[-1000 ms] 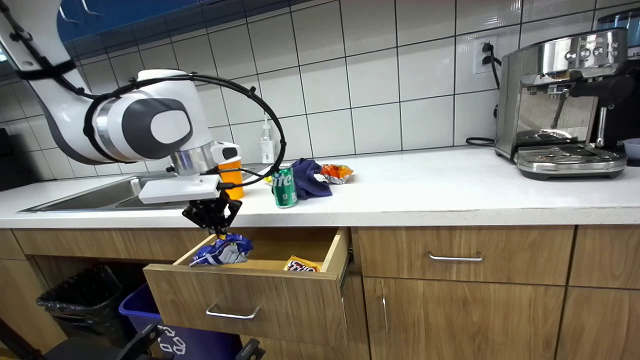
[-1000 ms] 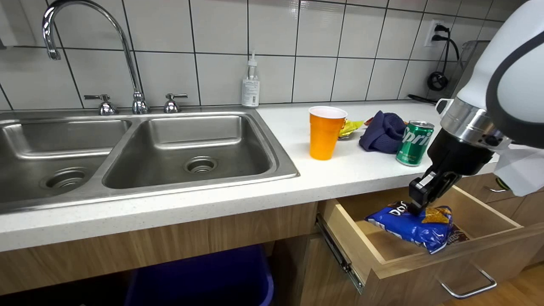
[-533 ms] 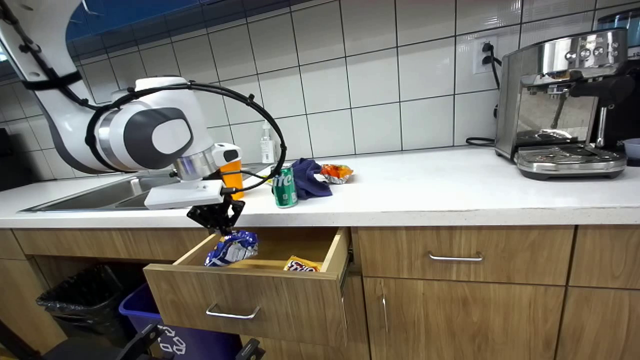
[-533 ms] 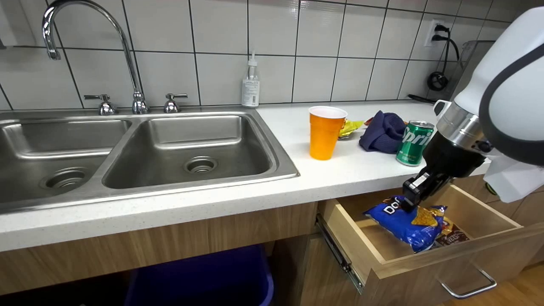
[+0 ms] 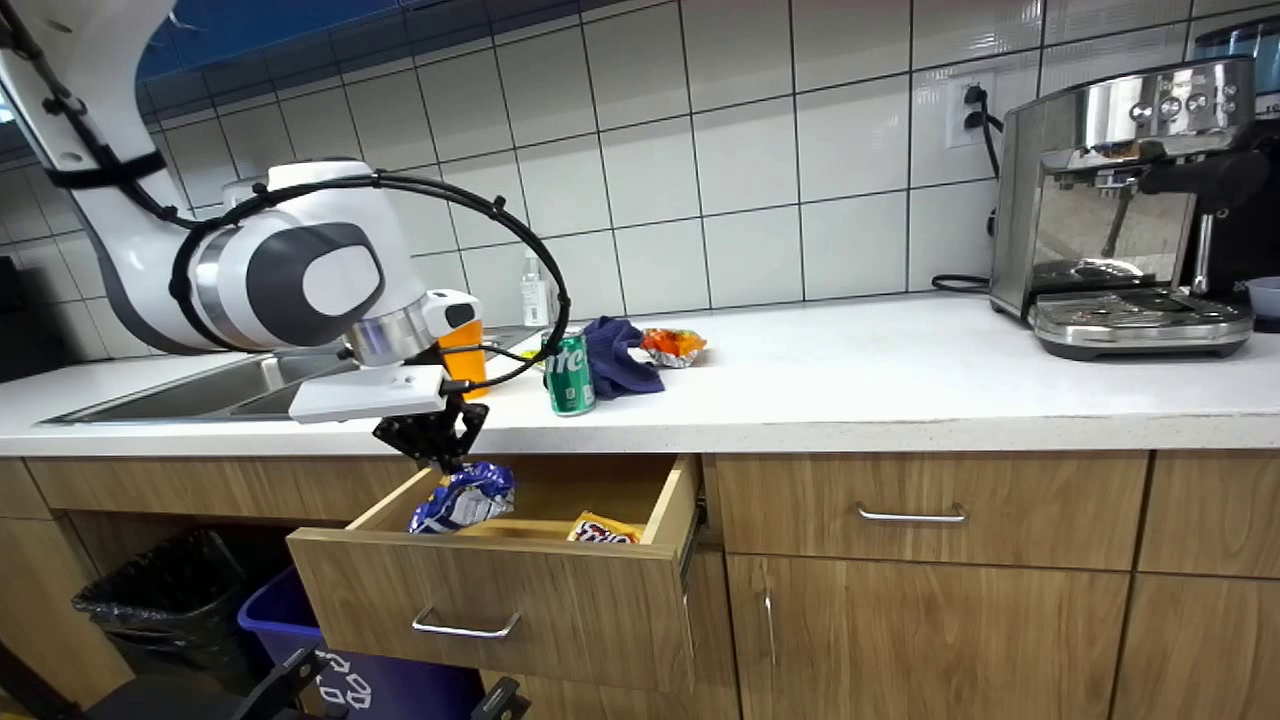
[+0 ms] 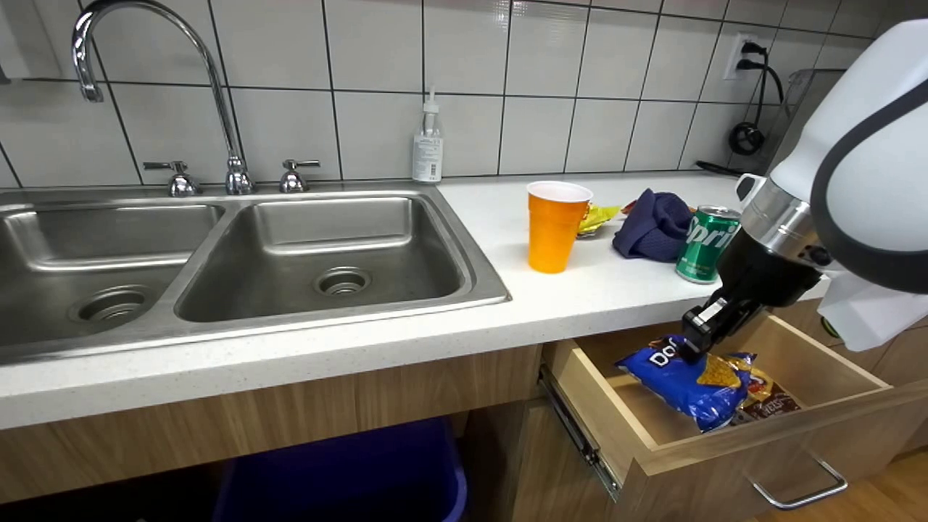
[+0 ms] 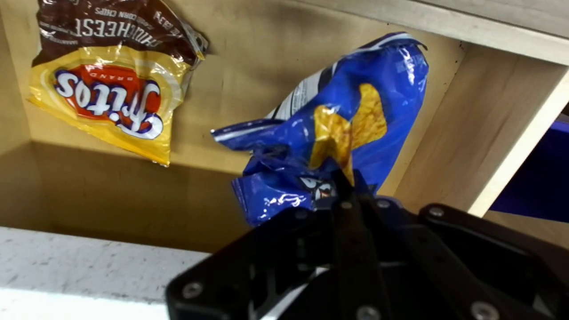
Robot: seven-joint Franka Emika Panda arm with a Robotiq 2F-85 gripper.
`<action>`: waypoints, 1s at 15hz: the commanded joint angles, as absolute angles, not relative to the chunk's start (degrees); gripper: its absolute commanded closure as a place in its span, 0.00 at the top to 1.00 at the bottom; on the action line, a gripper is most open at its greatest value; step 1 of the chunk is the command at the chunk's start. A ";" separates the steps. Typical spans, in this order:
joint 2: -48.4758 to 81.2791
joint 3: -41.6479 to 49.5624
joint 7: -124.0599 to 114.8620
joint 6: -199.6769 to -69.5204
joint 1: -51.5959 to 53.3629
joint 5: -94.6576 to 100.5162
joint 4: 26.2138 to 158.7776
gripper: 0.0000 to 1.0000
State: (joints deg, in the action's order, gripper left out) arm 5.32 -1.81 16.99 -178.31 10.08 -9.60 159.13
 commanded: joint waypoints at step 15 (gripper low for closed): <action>10.55 -4.00 18.47 -181.29 6.68 -10.53 156.00 0.00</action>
